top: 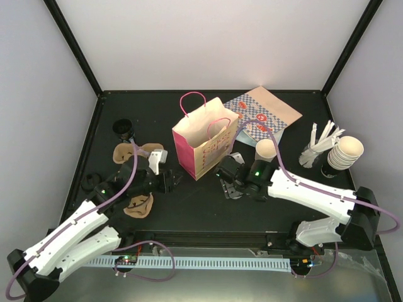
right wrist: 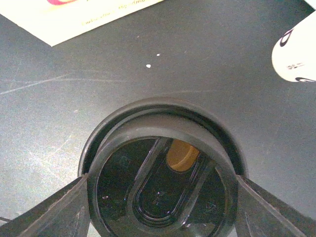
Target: Pack the takeout coffee
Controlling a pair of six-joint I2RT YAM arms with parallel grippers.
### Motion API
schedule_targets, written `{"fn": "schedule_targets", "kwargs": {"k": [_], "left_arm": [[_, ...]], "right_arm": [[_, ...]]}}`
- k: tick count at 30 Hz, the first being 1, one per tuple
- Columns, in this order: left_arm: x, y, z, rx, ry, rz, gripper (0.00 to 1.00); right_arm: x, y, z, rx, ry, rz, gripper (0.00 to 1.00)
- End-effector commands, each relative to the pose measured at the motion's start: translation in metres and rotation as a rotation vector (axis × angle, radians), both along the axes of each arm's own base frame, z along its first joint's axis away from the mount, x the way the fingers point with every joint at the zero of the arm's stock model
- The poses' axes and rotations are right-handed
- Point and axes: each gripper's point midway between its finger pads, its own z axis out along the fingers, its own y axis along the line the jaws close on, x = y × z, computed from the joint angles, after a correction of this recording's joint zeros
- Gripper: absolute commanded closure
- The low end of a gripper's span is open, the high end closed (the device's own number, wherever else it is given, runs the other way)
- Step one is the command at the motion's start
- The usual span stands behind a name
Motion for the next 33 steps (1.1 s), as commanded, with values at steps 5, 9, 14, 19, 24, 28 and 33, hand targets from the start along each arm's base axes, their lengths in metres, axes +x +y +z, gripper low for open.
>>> {"fn": "schedule_targets", "kwargs": {"k": [5,9,14,19,24,28,33], "left_arm": [[0.021,0.033,0.055,0.114,-0.112,0.111,0.42],[0.036,0.047,0.078,0.175,-0.159,0.151,0.4],[0.061,0.051,0.096,0.23,-0.17,0.153,0.34],[0.085,0.049,0.111,0.229,-0.207,0.145,0.28],[0.103,0.049,0.121,0.249,-0.231,0.135,0.12],[0.11,0.041,0.133,0.248,-0.302,0.091,0.01],[0.123,0.03,0.136,0.301,-0.346,0.001,0.01]], "right_arm": [[0.015,-0.019,0.037,0.037,-0.071,-0.017,0.29],[0.021,-0.033,0.07,0.044,-0.125,-0.028,0.29],[0.028,-0.047,0.113,0.071,-0.194,-0.036,0.28],[0.037,-0.067,0.137,0.065,-0.239,-0.07,0.28],[0.044,-0.084,0.156,0.063,-0.277,-0.102,0.28],[0.051,-0.094,0.172,0.075,-0.309,-0.122,0.28],[0.059,-0.1,0.191,0.083,-0.348,-0.142,0.28]]}}
